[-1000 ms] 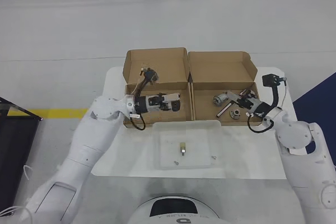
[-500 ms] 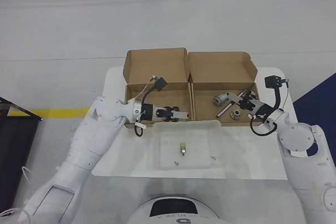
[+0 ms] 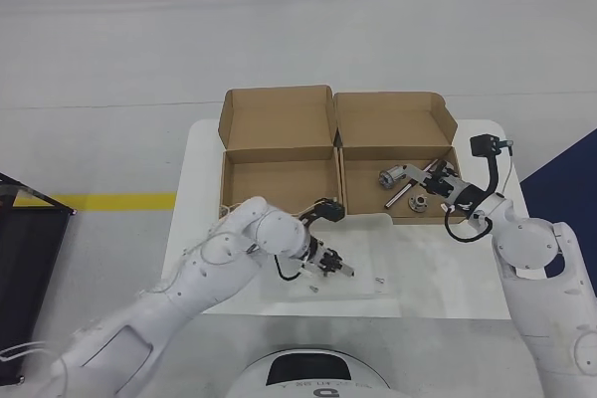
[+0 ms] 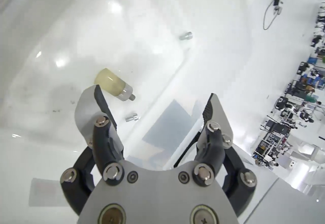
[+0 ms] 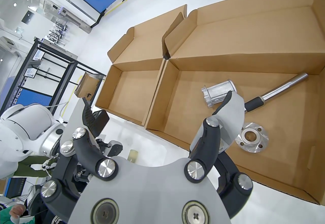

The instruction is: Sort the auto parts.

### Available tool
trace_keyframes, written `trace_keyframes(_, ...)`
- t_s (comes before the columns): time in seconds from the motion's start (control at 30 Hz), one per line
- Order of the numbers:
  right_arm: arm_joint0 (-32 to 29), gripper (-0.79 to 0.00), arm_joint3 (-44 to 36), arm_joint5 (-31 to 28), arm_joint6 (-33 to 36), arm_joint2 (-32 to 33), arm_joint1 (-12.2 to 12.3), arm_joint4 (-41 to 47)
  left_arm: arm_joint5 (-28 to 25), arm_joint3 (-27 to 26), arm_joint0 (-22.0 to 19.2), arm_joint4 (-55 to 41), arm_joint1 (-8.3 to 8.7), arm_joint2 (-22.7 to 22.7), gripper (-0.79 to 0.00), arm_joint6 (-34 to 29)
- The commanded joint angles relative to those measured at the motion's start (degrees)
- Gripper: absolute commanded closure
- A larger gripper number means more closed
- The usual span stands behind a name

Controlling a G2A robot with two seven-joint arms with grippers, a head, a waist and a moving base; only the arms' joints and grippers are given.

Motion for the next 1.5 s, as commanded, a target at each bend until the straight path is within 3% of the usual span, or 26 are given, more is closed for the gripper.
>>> trace_keyframes(0.0,0.0,-0.785,0.0,0.0,0.0,0.0,0.0,0.0,2.0,1.5,-0.7,1.9,-0.71,2.1,-0.754,1.1)
trace_keyframes(0.3,0.0,-0.785,0.0,0.0,0.0,0.0,0.0,0.0,8.4,4.8,-3.0,5.9,-3.41,7.0,-0.720,3.2)
trace_keyframes(0.37,0.0,-0.785,0.0,0.0,0.0,0.0,0.0,0.0,8.5,5.7,-3.4,5.7,-3.90,7.4,-0.594,3.6)
trace_keyframes(0.53,0.0,-0.785,0.0,0.0,0.0,0.0,0.0,0.0,9.7,7.8,-4.3,5.3,-5.12,8.3,-0.388,4.5)
trace_keyframes(0.83,0.0,-0.785,0.0,0.0,0.0,0.0,0.0,0.0,12.3,11.3,-6.0,5.8,-6.85,9.4,-0.348,3.6)
trace_keyframes(1.0,0.0,-0.785,0.0,0.0,0.0,0.0,0.0,0.0,12.6,12.6,-6.6,6.4,-7.58,10.0,-0.277,2.8)
trace_keyframes(1.07,0.0,-0.785,0.0,0.0,0.0,0.0,0.0,0.0,12.6,13.1,-6.7,6.6,-7.82,10.2,-0.166,2.6)
trace_keyframes(1.13,0.0,-0.785,0.0,0.0,0.0,0.0,0.0,0.0,12.3,13.5,-6.8,6.6,-8.02,10.2,0.000,2.6)
trace_keyframes(1.3,0.0,-0.785,0.0,0.0,0.0,0.0,0.0,0.0,10.6,12.2,-7.0,6.2,-7.82,8.2,0.000,4.4)
trace_keyframes(1.47,0.0,-0.785,0.0,0.0,0.0,0.0,0.0,0.0,5.3,6.0,-4.4,4.0,-5.82,2.3,0.000,8.4)
